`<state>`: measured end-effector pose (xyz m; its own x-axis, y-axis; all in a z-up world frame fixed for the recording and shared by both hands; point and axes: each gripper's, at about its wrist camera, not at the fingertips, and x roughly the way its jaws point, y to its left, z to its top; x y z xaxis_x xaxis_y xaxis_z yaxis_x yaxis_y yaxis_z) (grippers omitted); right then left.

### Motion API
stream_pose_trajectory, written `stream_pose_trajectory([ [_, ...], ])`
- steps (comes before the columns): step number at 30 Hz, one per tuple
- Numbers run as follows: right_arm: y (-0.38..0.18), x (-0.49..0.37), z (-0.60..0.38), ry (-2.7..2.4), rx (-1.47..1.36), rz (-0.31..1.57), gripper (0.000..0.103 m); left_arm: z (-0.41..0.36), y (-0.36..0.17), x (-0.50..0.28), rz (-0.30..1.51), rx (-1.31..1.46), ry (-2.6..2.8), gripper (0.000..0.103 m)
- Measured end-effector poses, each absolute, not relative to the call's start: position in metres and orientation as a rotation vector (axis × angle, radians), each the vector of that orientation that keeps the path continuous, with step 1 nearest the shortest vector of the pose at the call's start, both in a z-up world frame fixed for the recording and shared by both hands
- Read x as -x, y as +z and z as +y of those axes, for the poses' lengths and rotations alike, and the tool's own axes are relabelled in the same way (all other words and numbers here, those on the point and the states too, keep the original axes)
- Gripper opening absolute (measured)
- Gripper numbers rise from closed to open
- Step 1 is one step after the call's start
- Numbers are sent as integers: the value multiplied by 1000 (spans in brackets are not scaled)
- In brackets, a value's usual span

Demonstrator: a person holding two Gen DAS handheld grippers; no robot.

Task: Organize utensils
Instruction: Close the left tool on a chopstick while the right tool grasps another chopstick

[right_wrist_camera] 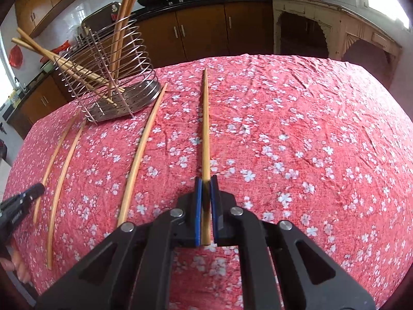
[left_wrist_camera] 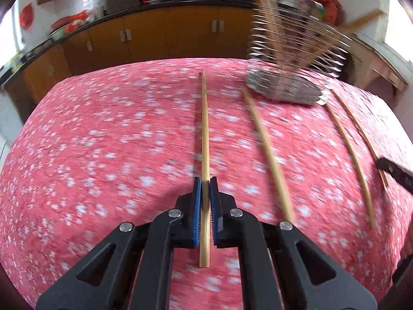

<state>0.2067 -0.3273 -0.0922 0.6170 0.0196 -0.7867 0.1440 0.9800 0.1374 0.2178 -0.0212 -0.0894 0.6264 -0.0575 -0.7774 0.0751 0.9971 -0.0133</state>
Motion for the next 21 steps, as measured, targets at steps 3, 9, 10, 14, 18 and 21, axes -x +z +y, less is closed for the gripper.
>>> stream_pose_trajectory([
  [3, -93, -209, -325, -69, -176, 901, 8, -2, -89, -223, 889, 8, -35, 7],
  [9, -93, -208, -323, -72, -160, 894, 8, 7, -89, -226, 887, 37, -48, 7],
  [10, -93, -208, -323, -71, -162, 894, 8, 7, -89, -226, 887, 41, -50, 7],
  [14, -93, -207, -324, -70, -162, 894, 8, 12, -89, -228, 887, 62, -60, 8],
  [18, -93, -207, -324, -69, -165, 894, 8, 13, -88, -227, 887, 69, -64, 8],
  [21, -93, -207, -325, -68, -166, 894, 8, 13, -88, -226, 887, 66, -63, 8],
])
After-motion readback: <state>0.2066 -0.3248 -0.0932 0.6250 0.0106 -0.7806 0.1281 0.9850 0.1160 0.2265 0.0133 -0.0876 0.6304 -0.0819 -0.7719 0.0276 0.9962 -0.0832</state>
